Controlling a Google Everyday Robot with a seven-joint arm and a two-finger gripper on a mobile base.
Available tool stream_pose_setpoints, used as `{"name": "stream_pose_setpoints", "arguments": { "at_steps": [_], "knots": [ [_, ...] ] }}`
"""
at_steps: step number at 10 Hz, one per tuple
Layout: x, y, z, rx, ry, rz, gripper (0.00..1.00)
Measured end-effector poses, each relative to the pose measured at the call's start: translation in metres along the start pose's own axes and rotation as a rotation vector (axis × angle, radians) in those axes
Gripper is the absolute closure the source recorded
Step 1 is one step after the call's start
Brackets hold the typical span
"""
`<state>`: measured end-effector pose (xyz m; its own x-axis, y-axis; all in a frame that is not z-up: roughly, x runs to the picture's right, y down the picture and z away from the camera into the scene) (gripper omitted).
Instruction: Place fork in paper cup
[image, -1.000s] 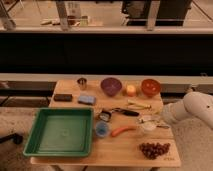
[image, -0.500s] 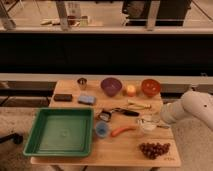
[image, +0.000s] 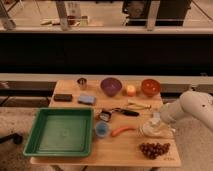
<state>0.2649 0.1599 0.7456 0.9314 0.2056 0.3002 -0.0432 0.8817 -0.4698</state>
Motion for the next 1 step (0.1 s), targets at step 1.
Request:
{"name": "stream_pose_setpoints", "arguments": {
  "at_steps": [1],
  "knots": [
    [-0.0023,0.0001,-0.0012,0.005,0.004,-0.002,0.20]
  ]
}}
